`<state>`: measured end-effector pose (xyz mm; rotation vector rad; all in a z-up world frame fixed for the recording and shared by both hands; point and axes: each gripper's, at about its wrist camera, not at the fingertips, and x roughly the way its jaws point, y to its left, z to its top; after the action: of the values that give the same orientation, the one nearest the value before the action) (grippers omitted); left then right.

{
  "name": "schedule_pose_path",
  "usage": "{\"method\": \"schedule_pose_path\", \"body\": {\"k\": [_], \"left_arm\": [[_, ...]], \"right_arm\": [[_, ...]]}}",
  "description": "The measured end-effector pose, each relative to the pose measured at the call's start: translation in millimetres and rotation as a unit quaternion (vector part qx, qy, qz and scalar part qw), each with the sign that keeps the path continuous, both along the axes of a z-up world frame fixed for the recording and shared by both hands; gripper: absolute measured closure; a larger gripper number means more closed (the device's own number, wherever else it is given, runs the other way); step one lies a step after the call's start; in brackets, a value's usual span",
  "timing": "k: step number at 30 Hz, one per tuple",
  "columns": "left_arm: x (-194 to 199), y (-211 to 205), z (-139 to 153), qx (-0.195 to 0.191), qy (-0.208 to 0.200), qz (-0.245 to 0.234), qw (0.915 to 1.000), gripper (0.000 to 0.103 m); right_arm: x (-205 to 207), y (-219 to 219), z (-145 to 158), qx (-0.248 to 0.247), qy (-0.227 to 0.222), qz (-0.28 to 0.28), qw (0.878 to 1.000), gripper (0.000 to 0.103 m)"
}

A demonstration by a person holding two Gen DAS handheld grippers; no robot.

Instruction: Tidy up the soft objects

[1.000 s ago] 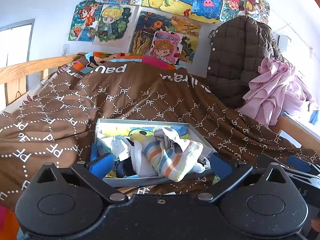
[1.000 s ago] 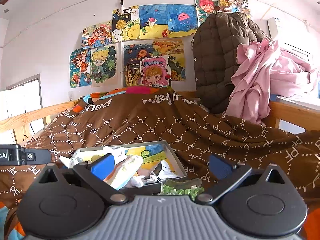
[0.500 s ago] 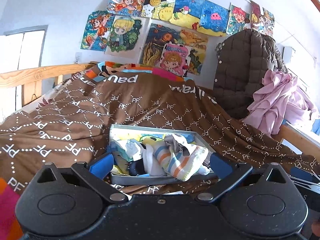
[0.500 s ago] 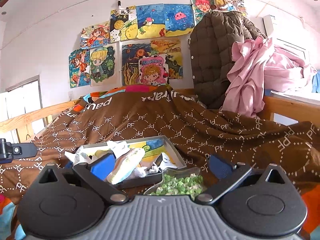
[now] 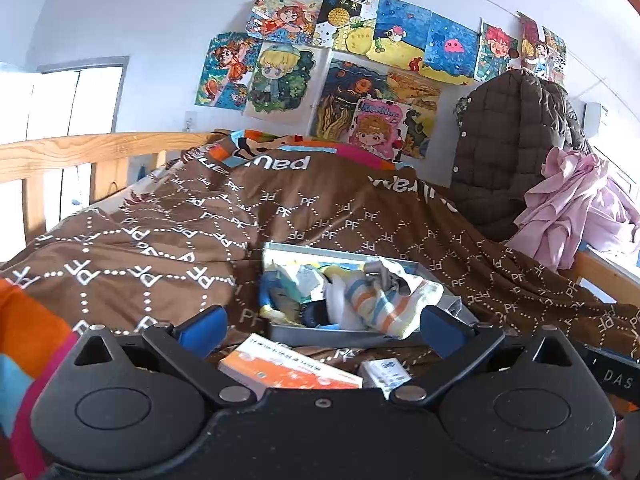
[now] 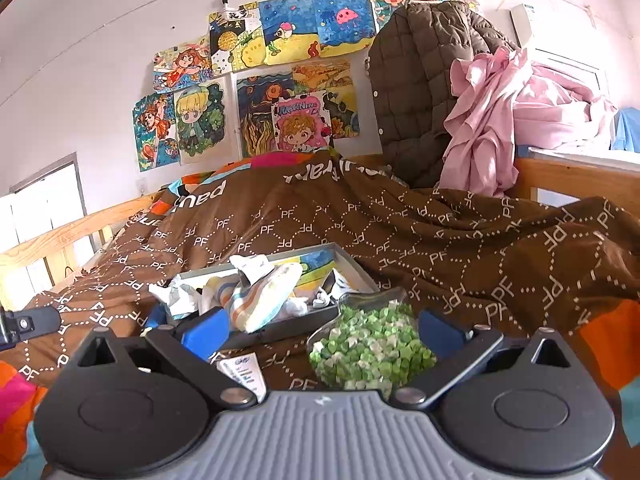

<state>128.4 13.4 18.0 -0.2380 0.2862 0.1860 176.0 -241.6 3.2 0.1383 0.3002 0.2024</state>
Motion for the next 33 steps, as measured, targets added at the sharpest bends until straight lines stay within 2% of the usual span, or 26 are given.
{"method": "schedule_pose_path", "body": {"k": [10, 19, 25, 33], "left_arm": [[-23, -1, -8, 0.029, 0.017, -0.02, 0.9992, 0.001], [-43, 3, -17, 0.027, 0.024, -0.024, 0.9991, 0.001], [-59, 6, -24, 0.036, 0.025, -0.021, 0.9988, 0.001], [-74, 12, -35, 0.028, 0.022, 0.005, 0.9993, 0.001]], "right_arm": [[-30, 16, -7, -0.016, 0.018, 0.019, 1.0, 0.0], [-59, 34, -9, -0.038, 0.01, 0.024, 0.999, 0.0], [-76, 43, -9, -0.052, -0.002, 0.008, 0.999, 0.0], [-90, 54, -12, -0.064, -0.011, 0.004, 0.998, 0.0]]}}
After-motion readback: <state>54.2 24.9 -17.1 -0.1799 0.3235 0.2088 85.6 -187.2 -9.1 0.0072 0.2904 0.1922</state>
